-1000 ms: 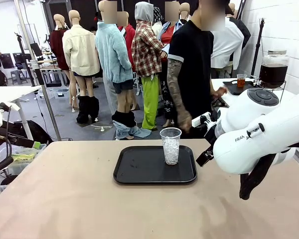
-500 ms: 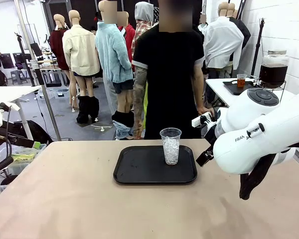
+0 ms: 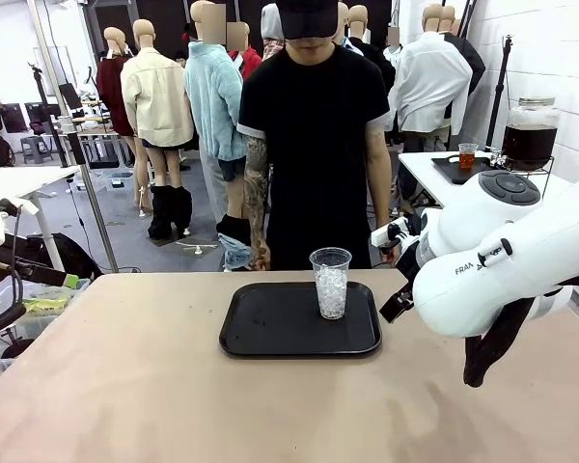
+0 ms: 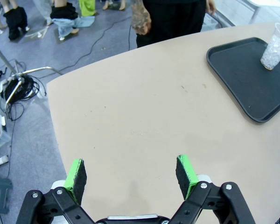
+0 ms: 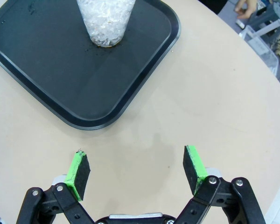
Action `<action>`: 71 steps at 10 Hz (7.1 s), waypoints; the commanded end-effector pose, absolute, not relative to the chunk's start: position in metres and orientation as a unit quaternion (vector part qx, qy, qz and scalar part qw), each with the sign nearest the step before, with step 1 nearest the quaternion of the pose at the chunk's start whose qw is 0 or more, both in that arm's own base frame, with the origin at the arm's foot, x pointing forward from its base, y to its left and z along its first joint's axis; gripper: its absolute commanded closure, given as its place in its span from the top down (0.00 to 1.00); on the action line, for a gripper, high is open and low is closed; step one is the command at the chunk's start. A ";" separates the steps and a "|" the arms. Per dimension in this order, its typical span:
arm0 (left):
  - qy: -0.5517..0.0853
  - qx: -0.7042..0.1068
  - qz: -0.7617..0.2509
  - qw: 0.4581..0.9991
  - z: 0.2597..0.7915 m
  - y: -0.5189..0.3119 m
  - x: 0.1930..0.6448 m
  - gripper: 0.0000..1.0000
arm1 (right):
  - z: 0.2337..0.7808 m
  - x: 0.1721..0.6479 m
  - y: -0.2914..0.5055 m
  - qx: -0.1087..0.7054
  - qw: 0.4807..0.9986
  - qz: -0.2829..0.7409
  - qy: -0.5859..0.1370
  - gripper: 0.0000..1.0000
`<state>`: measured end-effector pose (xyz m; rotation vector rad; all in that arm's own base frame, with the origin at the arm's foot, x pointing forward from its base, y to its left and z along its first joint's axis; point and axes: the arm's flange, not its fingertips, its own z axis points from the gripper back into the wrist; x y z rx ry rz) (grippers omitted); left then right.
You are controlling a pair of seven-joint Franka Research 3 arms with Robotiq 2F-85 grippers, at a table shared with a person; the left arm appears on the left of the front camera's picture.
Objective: Pour the drink into the iced cup.
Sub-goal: Pick up the iced cup indicated by the human and present it to them.
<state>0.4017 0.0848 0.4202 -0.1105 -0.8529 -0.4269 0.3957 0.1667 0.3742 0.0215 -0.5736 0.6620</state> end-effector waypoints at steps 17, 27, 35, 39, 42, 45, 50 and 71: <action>-0.416 -0.049 -0.201 0.886 0.417 0.085 0.401 1.00 | 0.373 0.395 0.167 0.011 0.906 0.321 -0.277 1.00; -0.416 -0.049 -0.201 0.886 0.417 0.085 0.401 1.00 | 0.373 0.395 0.167 0.011 0.906 0.321 -0.277 1.00; -0.416 -0.049 -0.201 0.886 0.417 0.085 0.401 1.00 | 0.373 0.395 0.167 0.011 0.906 0.321 -0.277 1.00; -0.416 -0.049 -0.201 0.886 0.417 0.085 0.401 1.00 | 0.373 0.395 0.167 0.011 0.906 0.321 -0.277 1.00; -0.416 -0.049 -0.201 0.886 0.417 0.085 0.401 1.00 | 0.373 0.395 0.167 0.011 0.906 0.321 -0.277 1.00; -0.416 -0.049 -0.201 0.886 0.417 0.085 0.401 1.00 | 0.411 0.406 0.142 -0.028 0.885 0.404 -0.231 1.00; -0.416 -0.049 -0.201 0.886 0.417 0.085 0.401 1.00 | 0.448 0.486 0.100 0.004 0.724 0.680 -0.114 1.00; -0.416 -0.049 -0.201 0.886 0.417 0.085 0.401 1.00 | 0.318 0.608 0.135 0.316 0.602 0.682 -0.269 1.00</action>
